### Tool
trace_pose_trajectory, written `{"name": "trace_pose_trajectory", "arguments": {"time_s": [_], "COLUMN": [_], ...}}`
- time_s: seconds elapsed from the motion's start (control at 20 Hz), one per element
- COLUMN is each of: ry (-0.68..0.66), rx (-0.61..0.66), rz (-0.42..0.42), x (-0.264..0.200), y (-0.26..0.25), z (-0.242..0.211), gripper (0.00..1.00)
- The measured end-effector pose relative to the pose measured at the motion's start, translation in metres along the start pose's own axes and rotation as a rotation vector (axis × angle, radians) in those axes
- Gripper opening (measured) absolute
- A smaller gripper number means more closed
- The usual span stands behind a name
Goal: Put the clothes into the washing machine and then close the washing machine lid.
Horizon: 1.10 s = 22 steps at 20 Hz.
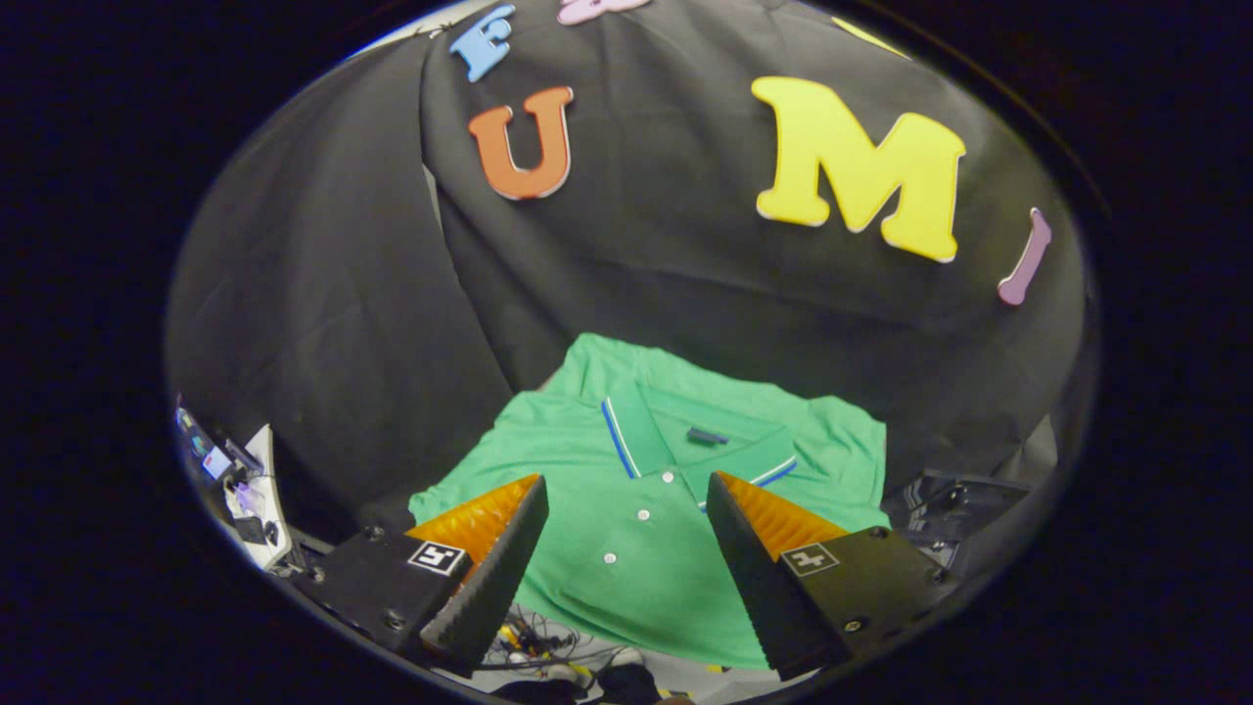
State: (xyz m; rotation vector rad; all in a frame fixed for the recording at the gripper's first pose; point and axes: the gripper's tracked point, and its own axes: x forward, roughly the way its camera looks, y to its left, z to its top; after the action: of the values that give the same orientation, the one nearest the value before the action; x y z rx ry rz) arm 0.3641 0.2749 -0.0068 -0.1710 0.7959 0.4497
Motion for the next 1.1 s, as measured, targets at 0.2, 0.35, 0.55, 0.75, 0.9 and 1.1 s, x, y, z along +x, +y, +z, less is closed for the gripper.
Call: {"name": "trace_pose_trajectory", "arguments": {"time_s": [0.2,0.35,0.55,0.75,0.9,1.1], "ry": [0.181,0.337,0.502,0.578,0.613,0.618], "rx": [0.015,0.080,0.133,0.203,0.210,0.251], "rz": [-0.010,-0.007,-0.040,-0.142,-0.192,-0.198], "x": [0.020,0.034,0.048,0.056,0.061,0.060], "y": [-0.004,-0.003,0.003,-0.002,0.002,0.001], "z": [-0.023,-0.042,-0.061,-0.059,-0.057,-0.051], "gripper": [0.99,0.96,0.95,0.93,0.87,0.70]}}
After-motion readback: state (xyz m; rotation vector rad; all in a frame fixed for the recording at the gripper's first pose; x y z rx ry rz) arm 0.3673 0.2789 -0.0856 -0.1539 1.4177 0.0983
